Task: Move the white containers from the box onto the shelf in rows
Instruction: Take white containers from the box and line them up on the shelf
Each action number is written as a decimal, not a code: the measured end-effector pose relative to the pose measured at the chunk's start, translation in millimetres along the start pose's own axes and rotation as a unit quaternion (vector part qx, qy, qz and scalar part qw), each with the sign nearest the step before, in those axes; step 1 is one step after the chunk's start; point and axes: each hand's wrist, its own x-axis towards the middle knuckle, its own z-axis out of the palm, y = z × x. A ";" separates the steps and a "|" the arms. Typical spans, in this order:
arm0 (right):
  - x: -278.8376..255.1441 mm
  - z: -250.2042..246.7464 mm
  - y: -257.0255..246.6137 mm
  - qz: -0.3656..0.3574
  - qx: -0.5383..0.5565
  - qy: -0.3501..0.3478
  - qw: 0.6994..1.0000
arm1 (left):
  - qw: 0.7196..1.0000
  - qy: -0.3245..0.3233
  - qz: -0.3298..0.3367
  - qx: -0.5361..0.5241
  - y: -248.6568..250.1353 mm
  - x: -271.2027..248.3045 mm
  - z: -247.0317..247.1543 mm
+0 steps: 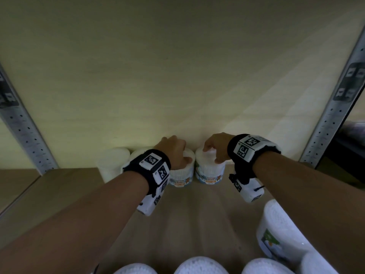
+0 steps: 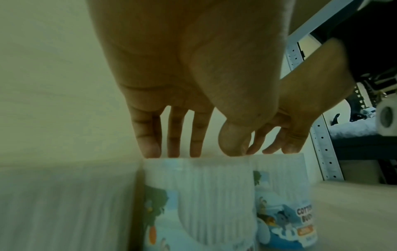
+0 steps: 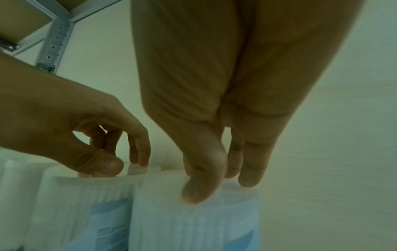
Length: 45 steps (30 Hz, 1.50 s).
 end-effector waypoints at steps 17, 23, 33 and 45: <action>-10.0 -3.5 -8.3 -0.003 -0.035 -0.012 0.999 | 0.997 -0.069 0.042 -0.016 -1.4 -8.7 -19.0; -30.8 -1.5 -17.6 0.015 -0.049 -0.039 0.998 | 0.993 -0.100 0.059 0.019 12.6 -24.9 -26.3; -57.9 23.1 -29.5 0.023 -0.014 -0.147 0.989 | 0.977 -0.171 0.096 0.087 50.2 -73.9 -39.6; -156.2 29.1 -42.3 -0.039 -0.060 -0.071 0.995 | 0.979 -0.157 0.113 0.070 77.8 -139.3 -39.9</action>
